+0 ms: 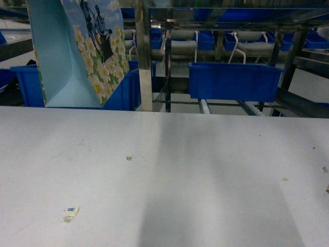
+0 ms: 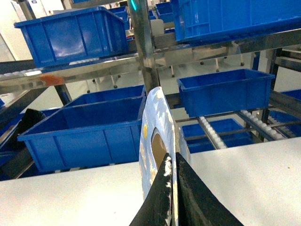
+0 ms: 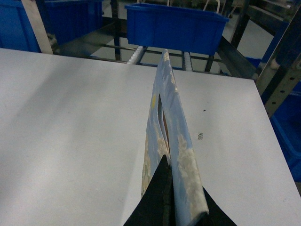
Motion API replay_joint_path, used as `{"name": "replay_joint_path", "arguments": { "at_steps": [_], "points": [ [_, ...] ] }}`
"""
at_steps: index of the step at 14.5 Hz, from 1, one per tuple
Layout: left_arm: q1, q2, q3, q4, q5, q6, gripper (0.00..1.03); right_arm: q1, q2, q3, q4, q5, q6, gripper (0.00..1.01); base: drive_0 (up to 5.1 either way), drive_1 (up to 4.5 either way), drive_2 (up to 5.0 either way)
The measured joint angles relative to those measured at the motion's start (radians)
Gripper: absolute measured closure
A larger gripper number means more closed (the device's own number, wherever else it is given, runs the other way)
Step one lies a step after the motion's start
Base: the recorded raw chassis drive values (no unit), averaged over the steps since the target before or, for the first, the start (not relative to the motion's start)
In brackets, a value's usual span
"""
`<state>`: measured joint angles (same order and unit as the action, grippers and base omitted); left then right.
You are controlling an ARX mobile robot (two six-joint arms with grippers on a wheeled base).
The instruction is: Move flower gift bag to table near conveyor
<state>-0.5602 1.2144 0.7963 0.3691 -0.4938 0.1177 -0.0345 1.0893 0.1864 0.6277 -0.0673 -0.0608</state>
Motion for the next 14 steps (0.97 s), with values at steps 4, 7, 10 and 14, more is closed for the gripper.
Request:
{"name": "replay_joint_path", "arguments": {
  "at_steps": [4, 7, 10, 14],
  "points": [
    [0.0, 0.0, 0.0, 0.001, 0.0, 0.0, 1.01, -0.022, 0.011, 0.087, -0.017, -0.014, 0.0, 0.99, 0.0, 0.0, 0.0],
    [0.0, 0.0, 0.0, 0.0, 0.0, 0.0, 1.01, -0.067, 0.046, 0.14, -0.031, -0.047, -0.012, 0.99, 0.0, 0.0, 0.0],
    [0.0, 0.0, 0.0, 0.0, 0.0, 0.0, 1.01, -0.103, 0.114, 0.196, -0.032, -0.093, -0.023, 0.99, 0.0, 0.0, 0.0],
    [0.0, 0.0, 0.0, 0.001, 0.0, 0.0, 1.01, -0.1, 0.106, 0.134, -0.027, -0.053, -0.034, 0.99, 0.0, 0.0, 0.0]
  ]
}}
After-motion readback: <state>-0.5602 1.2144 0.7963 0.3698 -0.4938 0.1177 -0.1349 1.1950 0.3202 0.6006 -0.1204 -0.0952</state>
